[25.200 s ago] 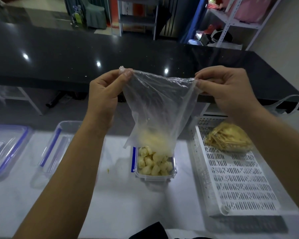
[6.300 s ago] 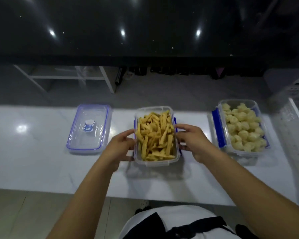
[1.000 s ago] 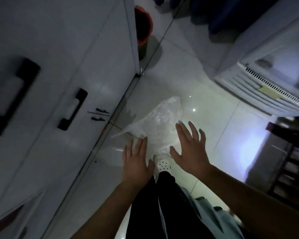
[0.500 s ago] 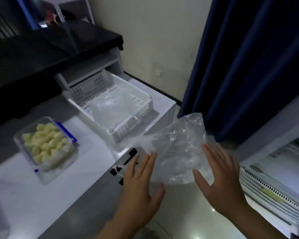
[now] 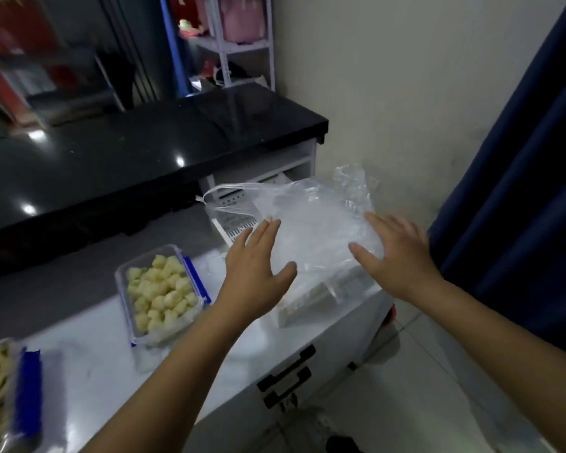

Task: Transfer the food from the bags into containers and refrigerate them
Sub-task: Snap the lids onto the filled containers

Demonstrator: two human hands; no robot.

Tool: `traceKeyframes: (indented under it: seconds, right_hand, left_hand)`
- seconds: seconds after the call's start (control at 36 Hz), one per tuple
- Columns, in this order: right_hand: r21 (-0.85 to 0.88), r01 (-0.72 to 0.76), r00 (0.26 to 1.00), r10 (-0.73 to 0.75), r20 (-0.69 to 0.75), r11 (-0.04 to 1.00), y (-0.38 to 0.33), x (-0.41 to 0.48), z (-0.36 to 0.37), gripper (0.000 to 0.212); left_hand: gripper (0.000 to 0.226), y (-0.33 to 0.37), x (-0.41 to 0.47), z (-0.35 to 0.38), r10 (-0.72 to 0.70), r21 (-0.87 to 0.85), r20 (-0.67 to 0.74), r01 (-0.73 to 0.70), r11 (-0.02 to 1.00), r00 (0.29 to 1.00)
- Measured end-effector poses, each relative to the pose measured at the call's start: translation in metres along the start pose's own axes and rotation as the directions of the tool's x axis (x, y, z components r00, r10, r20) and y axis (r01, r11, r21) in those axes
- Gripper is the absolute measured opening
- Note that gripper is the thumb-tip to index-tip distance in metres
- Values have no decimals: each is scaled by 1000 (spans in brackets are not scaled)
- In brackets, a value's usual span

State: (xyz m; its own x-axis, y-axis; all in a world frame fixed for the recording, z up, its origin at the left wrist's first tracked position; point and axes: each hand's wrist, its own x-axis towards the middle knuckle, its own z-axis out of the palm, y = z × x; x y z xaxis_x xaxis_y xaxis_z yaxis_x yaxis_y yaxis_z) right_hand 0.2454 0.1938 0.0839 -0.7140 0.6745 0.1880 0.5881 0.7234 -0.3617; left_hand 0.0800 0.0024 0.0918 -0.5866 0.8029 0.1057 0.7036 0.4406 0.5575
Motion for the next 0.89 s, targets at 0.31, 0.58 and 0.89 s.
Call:
traceKeyframes:
  seconds: [0.31,0.58,0.89]
  right_hand:
    - [-108,228,876,-155,458,968,34,136,105,75]
    - [52,318,796,-296,527,947,-14,153,103,87]
    - [421,392,627,-572,528,818,-160,56,59,84]
  left_hand:
    - [78,-59,89,67,-351,215,154,316,924,924]
    - [78,-78,79,72,-450,246,58,424,872,891]
    - [74,-91,-79,0,-550,28,-276,578,815,788]
